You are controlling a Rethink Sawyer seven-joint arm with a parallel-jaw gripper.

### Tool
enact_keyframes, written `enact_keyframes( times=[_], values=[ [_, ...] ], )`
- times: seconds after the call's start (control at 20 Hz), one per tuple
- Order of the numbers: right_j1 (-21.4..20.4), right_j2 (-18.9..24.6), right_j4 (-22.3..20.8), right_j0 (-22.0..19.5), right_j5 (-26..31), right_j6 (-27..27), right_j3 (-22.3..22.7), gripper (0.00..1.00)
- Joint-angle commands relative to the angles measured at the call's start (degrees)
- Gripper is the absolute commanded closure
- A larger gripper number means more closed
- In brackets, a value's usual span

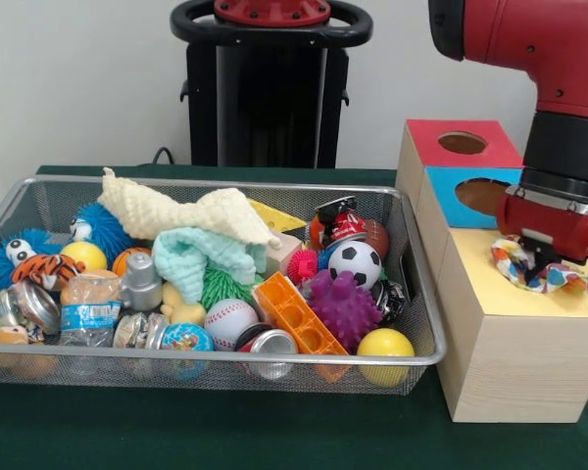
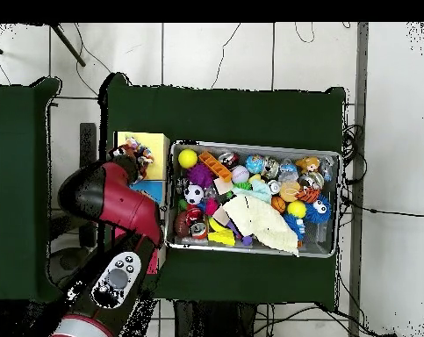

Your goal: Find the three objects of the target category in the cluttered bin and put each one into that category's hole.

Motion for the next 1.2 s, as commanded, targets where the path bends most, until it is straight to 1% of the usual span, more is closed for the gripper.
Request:
enact_keyframes(
  times=[0.05, 0.2, 0.3, 0.5, 0.55, 0.75, 1.2],
  values=[
    [4.6, -1.7, -2.7, -0.7, 10.3, 9.8, -1.6, 1.00],
    [2.0, -4.5, -4.4, -0.8, 13.8, 8.6, -0.8, 1.00],
    [0.1, -4.7, -5.7, -1.6, 14.7, 6.8, 0.0, 1.00],
    [-0.6, -5.1, -7.6, -2.2, 15.5, 5.7, 0.1, 1.00],
    [-1.0, -4.8, -8.4, -2.5, 15.7, 5.9, 0.2, 0.00],
    [-1.9, -3.9, -8.9, -3.1, 16.6, 5.7, 0.7, 0.00],
    [-2.5, -2.8, -10.1, -3.3, 17.0, 7.2, 0.7, 0.00]
  ],
)
